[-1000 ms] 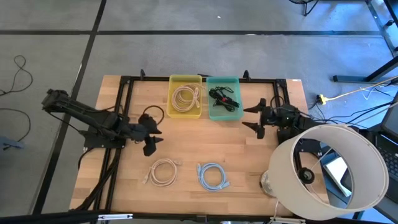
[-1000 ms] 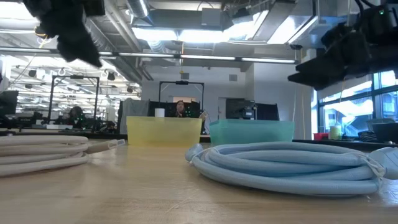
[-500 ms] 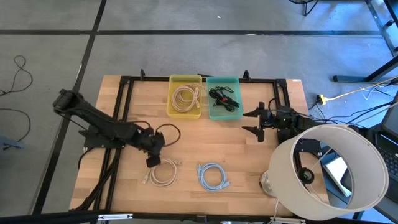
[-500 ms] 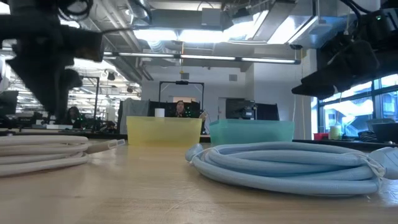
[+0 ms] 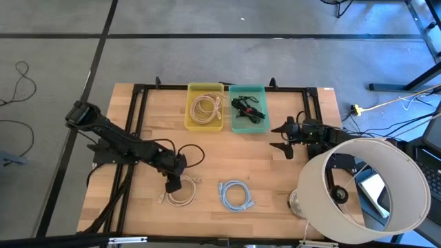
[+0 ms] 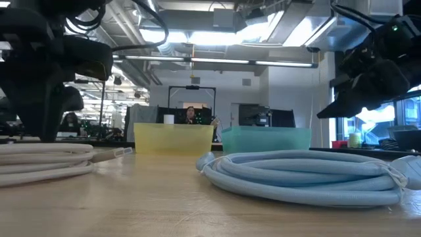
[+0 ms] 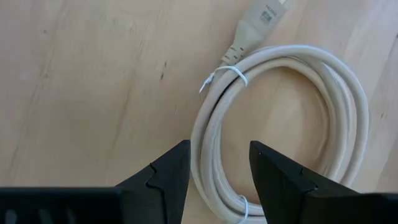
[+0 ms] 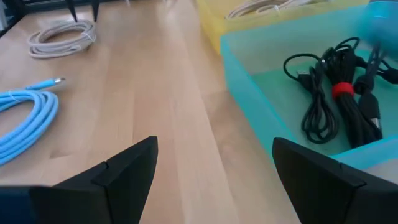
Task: Pick & Place USB Port
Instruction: Put the light brown HDMI cable into the yellow bin
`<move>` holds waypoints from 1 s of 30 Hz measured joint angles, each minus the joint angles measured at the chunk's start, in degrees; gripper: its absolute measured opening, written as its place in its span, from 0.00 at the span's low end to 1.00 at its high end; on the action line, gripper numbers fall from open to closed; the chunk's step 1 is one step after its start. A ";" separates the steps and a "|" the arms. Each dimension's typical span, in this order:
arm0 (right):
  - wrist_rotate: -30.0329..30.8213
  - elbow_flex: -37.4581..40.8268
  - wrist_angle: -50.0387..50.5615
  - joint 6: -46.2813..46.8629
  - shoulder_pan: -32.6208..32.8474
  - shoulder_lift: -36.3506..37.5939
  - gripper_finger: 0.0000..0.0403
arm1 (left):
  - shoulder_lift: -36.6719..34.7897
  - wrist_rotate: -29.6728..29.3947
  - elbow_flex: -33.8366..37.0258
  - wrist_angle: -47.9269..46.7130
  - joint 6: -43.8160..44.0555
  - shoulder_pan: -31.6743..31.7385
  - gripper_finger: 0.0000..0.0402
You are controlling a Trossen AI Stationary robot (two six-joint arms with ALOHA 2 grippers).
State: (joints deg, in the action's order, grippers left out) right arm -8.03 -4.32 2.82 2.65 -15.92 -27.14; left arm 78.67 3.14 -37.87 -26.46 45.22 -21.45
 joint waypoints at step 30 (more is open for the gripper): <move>-3.55 -0.31 -23.58 -10.66 0.00 0.28 0.80 | 7.01 -1.28 -0.28 -0.07 -1.89 -0.43 0.31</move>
State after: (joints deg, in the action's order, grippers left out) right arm -11.59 -4.62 -20.75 -8.01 -15.92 -26.85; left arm 85.69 1.87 -38.15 -26.52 43.33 -21.88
